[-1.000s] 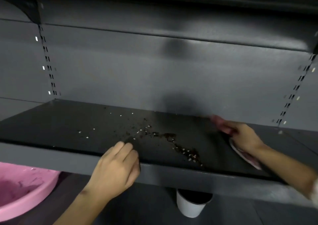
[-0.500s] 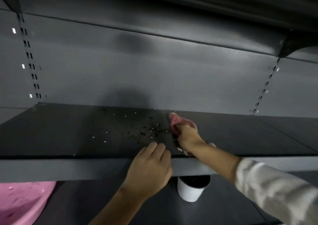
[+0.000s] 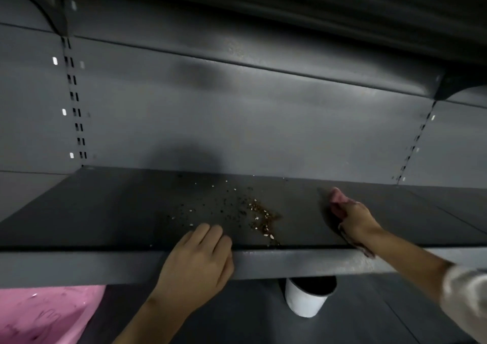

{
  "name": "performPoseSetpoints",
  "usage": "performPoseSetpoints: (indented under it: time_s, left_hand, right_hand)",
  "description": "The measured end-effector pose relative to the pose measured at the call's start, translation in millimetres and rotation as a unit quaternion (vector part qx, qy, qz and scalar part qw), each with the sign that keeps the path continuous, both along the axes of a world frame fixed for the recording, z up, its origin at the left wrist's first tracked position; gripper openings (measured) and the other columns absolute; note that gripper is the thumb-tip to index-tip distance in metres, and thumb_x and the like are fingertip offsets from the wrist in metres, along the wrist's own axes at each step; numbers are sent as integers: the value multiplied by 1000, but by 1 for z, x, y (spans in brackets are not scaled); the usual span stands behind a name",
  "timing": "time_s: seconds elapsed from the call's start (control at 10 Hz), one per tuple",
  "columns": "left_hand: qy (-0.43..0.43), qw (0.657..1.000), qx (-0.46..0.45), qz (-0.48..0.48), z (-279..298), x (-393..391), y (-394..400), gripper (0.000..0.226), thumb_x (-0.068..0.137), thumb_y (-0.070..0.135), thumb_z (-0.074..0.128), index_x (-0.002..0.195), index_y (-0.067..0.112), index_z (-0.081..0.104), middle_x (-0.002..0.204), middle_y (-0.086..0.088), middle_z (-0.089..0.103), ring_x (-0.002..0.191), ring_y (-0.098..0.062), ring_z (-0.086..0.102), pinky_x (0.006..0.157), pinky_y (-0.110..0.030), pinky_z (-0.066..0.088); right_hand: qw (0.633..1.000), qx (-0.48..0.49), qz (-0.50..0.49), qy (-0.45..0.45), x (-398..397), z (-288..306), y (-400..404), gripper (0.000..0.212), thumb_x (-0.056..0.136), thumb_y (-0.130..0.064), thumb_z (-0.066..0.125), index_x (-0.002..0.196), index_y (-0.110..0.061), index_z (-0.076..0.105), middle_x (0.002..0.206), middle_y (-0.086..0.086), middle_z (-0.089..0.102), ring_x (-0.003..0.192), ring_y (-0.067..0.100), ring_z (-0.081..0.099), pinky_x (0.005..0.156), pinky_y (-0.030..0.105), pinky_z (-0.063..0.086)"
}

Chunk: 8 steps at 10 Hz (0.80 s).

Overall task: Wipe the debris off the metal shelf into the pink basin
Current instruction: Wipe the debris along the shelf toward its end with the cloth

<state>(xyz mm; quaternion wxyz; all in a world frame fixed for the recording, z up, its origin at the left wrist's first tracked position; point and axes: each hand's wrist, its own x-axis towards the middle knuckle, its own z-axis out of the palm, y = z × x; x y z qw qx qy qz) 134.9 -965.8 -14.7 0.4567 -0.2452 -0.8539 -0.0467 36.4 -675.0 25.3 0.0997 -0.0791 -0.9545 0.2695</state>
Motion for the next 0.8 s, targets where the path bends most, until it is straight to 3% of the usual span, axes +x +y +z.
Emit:
performPoseSetpoints:
  time_s: [0.1, 0.2, 0.3, 0.4, 0.5, 0.6, 0.7, 0.8]
  left_hand:
    - [6, 1000, 0, 2, -2, -1, 4, 24, 75, 18, 43, 55, 12, 55, 59, -3, 52, 58, -19, 46, 47, -25, 45]
    - [11, 1000, 9, 7, -3, -3, 7, 23, 74, 18, 43, 55, 12, 55, 60, -4, 53, 65, -18, 38, 47, -25, 45]
    - [16, 1000, 5, 17, -3, -3, 7, 24, 75, 18, 43, 54, 12, 55, 59, -4, 52, 66, -18, 35, 47, -28, 43]
    - [21, 999, 7, 26, 0, -2, 0, 25, 75, 17, 42, 54, 12, 55, 58, -3, 51, 64, -17, 34, 51, -26, 37]
    - [28, 998, 24, 44, 4, -3, -12, 26, 75, 16, 42, 53, 11, 55, 57, -4, 51, 64, -17, 34, 53, -25, 32]
    - [26, 998, 23, 42, 2, -4, -16, 27, 75, 17, 43, 53, 10, 56, 56, -5, 52, 61, -18, 40, 47, -27, 45]
    - [19, 999, 15, 36, -1, -5, -14, 27, 75, 19, 44, 53, 12, 59, 56, -3, 53, 56, -18, 48, 49, -23, 45]
    - [25, 999, 17, 39, 1, -6, -12, 26, 74, 19, 45, 52, 13, 59, 56, -3, 53, 59, -17, 44, 49, -22, 43]
  right_hand:
    - [996, -75, 0, 52, 0, -10, -37, 18, 85, -17, 55, 95, -8, 67, 85, 13, 62, 76, 19, 57, 61, 24, 49]
    - [995, 25, 97, -10, -1, -10, -96, 35, 86, -5, 44, 118, -11, 56, 127, 16, 55, 117, 32, 48, 101, 40, 36]
    - [980, -16, 200, 7, 2, -13, -136, 41, 86, -3, 39, 123, -13, 52, 136, 10, 48, 129, 29, 39, 111, 39, 28]
    - [961, -135, 237, 31, 3, -6, -143, 49, 79, 7, 33, 114, -14, 60, 126, -2, 58, 121, 16, 50, 105, 18, 35]
    - [976, -88, 188, 70, -22, 11, -101, 64, 70, 17, 31, 116, -18, 60, 110, 6, 67, 97, 20, 64, 69, 12, 43]
    - [989, -66, 100, 92, -60, 22, -42, 53, 74, 16, 39, 119, -7, 57, 118, 20, 63, 107, 27, 59, 82, 27, 43]
    - [998, -61, -8, 17, -90, 14, -5, 40, 85, 1, 42, 124, -6, 53, 117, 26, 60, 102, 33, 59, 91, 41, 45]
    - [1000, -5, -3, -14, -108, 4, -28, 35, 87, -10, 45, 120, -9, 56, 122, 20, 57, 114, 34, 52, 97, 35, 39]
